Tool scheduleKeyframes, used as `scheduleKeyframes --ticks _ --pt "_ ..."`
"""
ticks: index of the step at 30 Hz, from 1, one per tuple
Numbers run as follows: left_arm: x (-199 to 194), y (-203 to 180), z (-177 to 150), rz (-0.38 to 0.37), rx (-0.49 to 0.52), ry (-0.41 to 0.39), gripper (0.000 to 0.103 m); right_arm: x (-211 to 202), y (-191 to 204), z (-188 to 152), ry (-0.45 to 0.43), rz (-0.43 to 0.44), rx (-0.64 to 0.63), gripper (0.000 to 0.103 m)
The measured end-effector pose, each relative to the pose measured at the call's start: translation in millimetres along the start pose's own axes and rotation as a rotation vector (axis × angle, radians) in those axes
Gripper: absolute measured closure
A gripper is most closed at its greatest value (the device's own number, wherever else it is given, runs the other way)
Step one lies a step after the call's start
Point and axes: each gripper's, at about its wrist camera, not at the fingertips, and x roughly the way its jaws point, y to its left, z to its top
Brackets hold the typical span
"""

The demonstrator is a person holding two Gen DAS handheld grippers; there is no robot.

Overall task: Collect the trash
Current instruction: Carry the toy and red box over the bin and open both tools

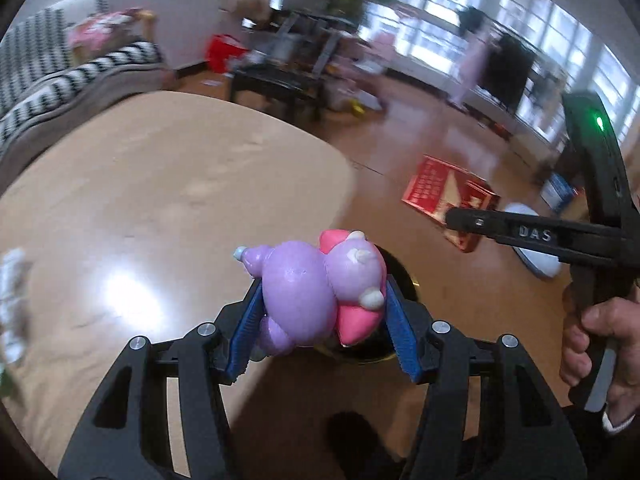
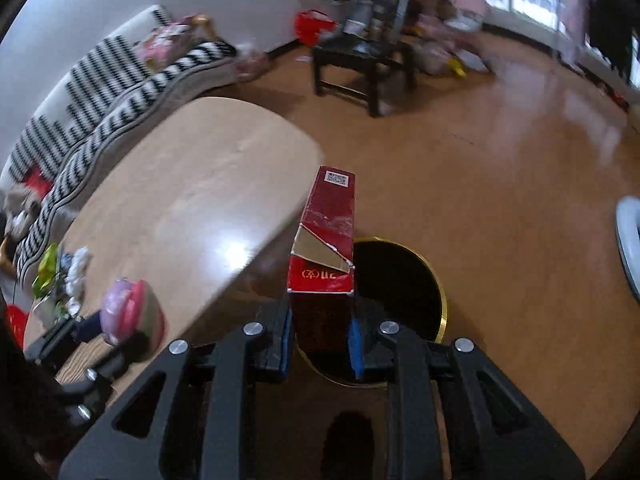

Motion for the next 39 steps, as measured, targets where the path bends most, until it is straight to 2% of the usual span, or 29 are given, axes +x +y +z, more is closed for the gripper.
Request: scheduleKeyframes --ticks 4,9,19,39 --pt "40 -31 -2 -0.047 0.036 0.063 0.046 10 -33 -2 0.039 -0.007 0.065 0.081" --pt "70 -48 2 -0.079 0.046 0.108 0.046 20 -46 -2 0.072 0.005 0.094 0.081" --pt "88 -49 14 -0.071 0.034 0.121 0.046 21 -48 -2 0.069 0.011 0.095 0.081" --pt "93 -51 14 -0.068 0.008 0.122 0.044 22 -44 -1 0.066 0.014 0.096 0.081"
